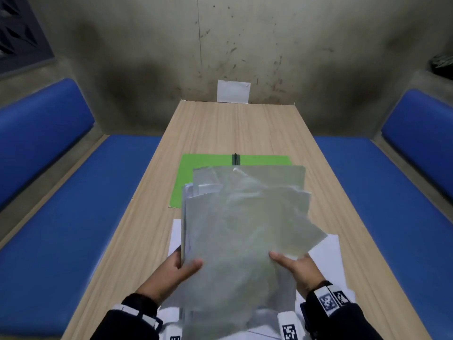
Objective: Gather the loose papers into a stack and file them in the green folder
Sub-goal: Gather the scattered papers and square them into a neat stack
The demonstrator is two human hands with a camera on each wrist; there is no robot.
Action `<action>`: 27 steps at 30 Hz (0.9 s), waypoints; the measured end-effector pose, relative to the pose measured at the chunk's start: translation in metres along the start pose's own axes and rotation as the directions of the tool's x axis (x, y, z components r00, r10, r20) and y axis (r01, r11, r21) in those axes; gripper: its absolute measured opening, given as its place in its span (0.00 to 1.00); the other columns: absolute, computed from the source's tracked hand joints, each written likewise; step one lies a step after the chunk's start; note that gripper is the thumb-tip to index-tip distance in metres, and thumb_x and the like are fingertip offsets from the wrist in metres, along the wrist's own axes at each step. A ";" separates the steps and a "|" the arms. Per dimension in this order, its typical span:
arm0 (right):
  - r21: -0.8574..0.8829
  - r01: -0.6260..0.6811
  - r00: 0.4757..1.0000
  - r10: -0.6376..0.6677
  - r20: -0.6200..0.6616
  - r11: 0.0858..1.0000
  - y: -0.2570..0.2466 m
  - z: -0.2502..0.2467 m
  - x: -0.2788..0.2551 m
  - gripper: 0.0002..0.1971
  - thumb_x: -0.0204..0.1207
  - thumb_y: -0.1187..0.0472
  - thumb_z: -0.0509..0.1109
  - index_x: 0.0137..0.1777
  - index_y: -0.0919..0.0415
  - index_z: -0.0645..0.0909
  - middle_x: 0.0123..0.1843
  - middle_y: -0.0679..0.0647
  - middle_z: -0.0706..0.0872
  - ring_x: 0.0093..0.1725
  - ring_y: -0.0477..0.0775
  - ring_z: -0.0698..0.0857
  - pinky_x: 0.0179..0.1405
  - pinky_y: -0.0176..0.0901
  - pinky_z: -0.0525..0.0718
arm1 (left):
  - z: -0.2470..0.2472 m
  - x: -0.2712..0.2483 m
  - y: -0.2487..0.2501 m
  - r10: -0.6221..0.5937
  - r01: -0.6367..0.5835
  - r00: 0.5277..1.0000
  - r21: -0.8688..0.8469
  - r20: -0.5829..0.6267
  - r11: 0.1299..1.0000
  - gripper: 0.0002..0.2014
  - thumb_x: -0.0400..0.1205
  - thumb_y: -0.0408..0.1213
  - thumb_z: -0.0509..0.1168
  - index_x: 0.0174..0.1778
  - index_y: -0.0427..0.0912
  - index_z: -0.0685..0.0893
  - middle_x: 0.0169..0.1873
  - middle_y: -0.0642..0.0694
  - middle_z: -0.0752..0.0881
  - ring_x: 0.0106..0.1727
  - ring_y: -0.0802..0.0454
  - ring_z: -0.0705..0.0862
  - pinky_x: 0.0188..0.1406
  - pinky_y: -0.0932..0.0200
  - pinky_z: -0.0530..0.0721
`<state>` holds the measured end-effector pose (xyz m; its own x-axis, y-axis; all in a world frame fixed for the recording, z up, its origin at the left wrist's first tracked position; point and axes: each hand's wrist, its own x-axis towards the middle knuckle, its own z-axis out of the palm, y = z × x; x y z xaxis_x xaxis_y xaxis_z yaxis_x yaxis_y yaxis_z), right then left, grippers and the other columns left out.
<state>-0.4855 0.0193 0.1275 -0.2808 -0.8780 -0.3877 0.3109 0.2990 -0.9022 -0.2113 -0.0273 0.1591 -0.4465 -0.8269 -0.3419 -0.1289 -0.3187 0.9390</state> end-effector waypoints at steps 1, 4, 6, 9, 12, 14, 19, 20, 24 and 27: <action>-0.012 0.017 1.000 -0.017 0.012 1.000 -0.009 0.003 -0.004 0.22 0.53 0.57 0.85 0.46 0.66 0.84 0.27 0.46 0.92 0.31 0.42 0.90 0.39 0.32 0.88 | 0.003 -0.002 0.009 0.029 -0.029 1.000 0.072 -0.001 0.997 0.36 0.53 0.59 0.81 0.55 0.51 0.80 0.44 0.63 0.92 0.50 0.57 0.90 0.41 0.67 0.86; -0.022 0.104 0.994 -0.104 -0.008 0.994 -0.035 0.009 -0.016 0.04 0.70 0.70 0.73 0.42 0.63 0.83 0.22 0.42 0.89 0.22 0.36 0.87 0.20 0.23 0.79 | 0.007 -0.001 0.017 0.143 -0.117 0.986 0.250 -0.088 0.961 0.10 0.78 0.37 0.68 0.46 0.59 0.81 0.35 0.79 0.86 0.46 0.74 0.86 0.45 0.69 0.80; 0.016 0.180 0.983 -0.180 0.043 0.984 -0.042 0.011 -0.018 0.10 0.67 0.72 0.74 0.45 0.59 0.84 0.30 0.43 0.92 0.30 0.39 0.90 0.24 0.26 0.83 | 0.007 -0.001 0.017 0.183 -0.150 0.978 0.268 -0.104 0.952 0.11 0.76 0.35 0.70 0.44 0.59 0.81 0.34 0.77 0.86 0.39 0.79 0.83 0.48 0.67 0.82; 0.006 0.219 0.966 -0.218 0.136 0.976 -0.042 0.010 -0.016 0.22 0.50 0.58 0.86 0.46 0.56 0.85 0.37 0.48 0.94 0.39 0.47 0.92 0.31 0.31 0.86 | 0.016 -0.003 0.020 0.217 -0.179 0.957 0.201 -0.190 0.963 0.17 0.69 0.27 0.76 0.42 0.55 0.82 0.32 0.67 0.90 0.34 0.76 0.84 0.39 0.70 0.82; -0.098 0.283 0.959 -0.278 0.061 0.954 -0.046 0.010 -0.016 0.13 0.58 0.67 0.83 0.42 0.58 0.87 0.37 0.51 0.94 0.43 0.53 0.92 0.34 0.34 0.87 | 0.020 0.000 0.017 0.259 -0.234 0.949 0.150 -0.178 0.961 0.26 0.63 0.36 0.81 0.50 0.67 0.84 0.56 0.58 0.87 0.51 0.72 0.84 0.48 0.74 0.82; -0.084 0.314 0.949 -0.311 0.047 0.946 -0.049 0.010 -0.015 0.10 0.65 0.74 0.76 0.41 0.59 0.87 0.35 0.51 0.93 0.38 0.50 0.91 0.32 0.33 0.87 | 0.023 0.002 0.019 0.317 -0.284 0.932 0.189 -0.174 0.940 0.28 0.52 0.52 0.80 0.47 0.76 0.83 0.63 0.57 0.83 0.61 0.62 0.82 0.61 0.61 0.82; -0.093 0.311 0.950 -0.310 0.030 0.946 -0.049 0.016 -0.010 0.13 0.64 0.74 0.76 0.42 0.56 0.86 0.37 0.50 0.93 0.40 0.48 0.91 0.35 0.33 0.88 | 0.030 0.023 0.018 0.274 -0.277 0.923 0.026 -0.271 0.960 0.20 0.58 0.41 0.78 0.44 0.64 0.87 0.48 0.49 0.91 0.54 0.43 0.88 0.55 0.42 0.86; -0.105 0.305 0.952 -0.305 0.012 0.947 -0.048 0.018 -0.008 0.13 0.64 0.74 0.77 0.43 0.55 0.85 0.38 0.51 0.93 0.42 0.52 0.91 0.36 0.35 0.88 | 0.030 0.027 0.016 0.239 -0.251 0.921 0.000 -0.308 0.968 0.15 0.61 0.38 0.75 0.41 0.60 0.88 0.42 0.52 0.93 0.51 0.41 0.88 0.52 0.43 0.87; -0.066 0.300 0.950 -0.305 -0.068 0.951 -0.051 0.021 -0.007 0.14 0.63 0.73 0.78 0.43 0.55 0.85 0.33 0.47 0.92 0.36 0.49 0.89 0.38 0.41 0.85 | 0.029 0.028 0.022 0.184 -0.211 0.918 -0.040 -0.353 0.977 0.05 0.65 0.33 0.76 0.32 0.45 0.88 0.25 0.53 0.91 0.34 0.48 0.89 0.29 0.63 0.88; -0.041 0.347 0.936 -0.348 -0.048 0.937 -0.059 0.023 -0.015 0.15 0.63 0.72 0.78 0.48 0.57 0.85 0.37 0.49 0.92 0.36 0.45 0.90 0.38 0.41 0.86 | 0.025 0.021 0.031 0.224 -0.260 0.911 -0.061 -0.346 0.964 0.07 0.66 0.29 0.78 0.37 0.41 0.88 0.29 0.50 0.92 0.32 0.53 0.89 0.27 0.64 0.87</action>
<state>-0.4787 0.0059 0.1907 -0.4144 -0.9083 -0.0577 0.1565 -0.0087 -0.9876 -0.2465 -0.0432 0.1824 -0.1297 -0.9850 -0.1136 0.0462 -0.1204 0.9916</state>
